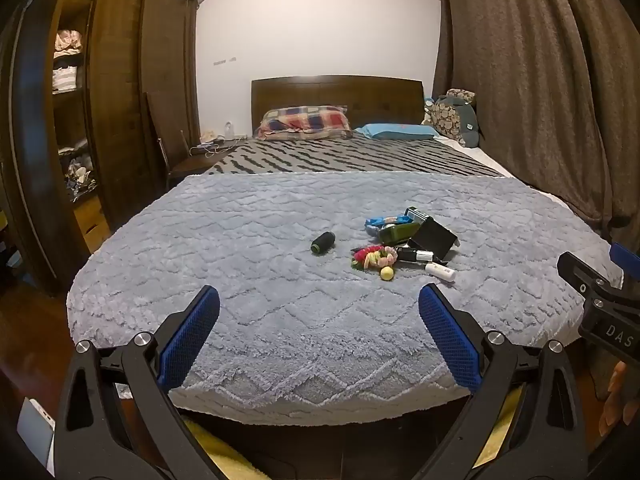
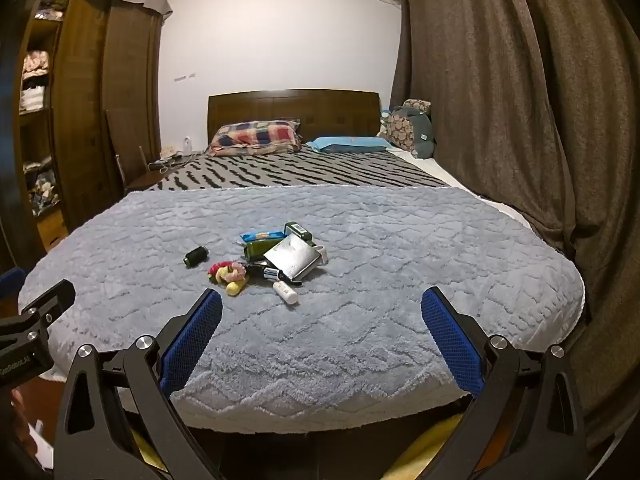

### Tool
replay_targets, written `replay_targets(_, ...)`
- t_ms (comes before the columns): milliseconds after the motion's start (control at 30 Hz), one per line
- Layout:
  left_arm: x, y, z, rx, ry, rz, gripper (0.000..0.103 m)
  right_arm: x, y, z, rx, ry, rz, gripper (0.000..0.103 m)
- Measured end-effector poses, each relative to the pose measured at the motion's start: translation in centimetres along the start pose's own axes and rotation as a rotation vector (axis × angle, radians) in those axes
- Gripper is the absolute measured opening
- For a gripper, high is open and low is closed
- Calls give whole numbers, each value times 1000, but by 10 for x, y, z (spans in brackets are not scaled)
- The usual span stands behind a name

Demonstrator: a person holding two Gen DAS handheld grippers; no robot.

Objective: Collect trash

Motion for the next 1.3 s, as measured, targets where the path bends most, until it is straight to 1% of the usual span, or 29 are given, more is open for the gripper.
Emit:
replay_targets(300, 0, 0, -1, 0, -6, -3, 95, 0, 2, 1, 5, 3, 3, 100)
replay_targets(533, 5, 3, -7, 1, -7, -10, 95, 2, 1, -1, 3, 3, 2, 100)
replay_targets(1300, 6, 4, -5, 5, -19, -18, 95, 4, 0, -4, 0, -5, 2, 100)
Point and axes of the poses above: each gripper's, at about its wrist camera, not at the fingertips, and x roughly against the way its jaws point, y to its left, z to its underside, the point moved 5 cm from there along -x, roughly the way its jaws point, and after that the axes turned 1 degree about -x, right-handed, at the moved point
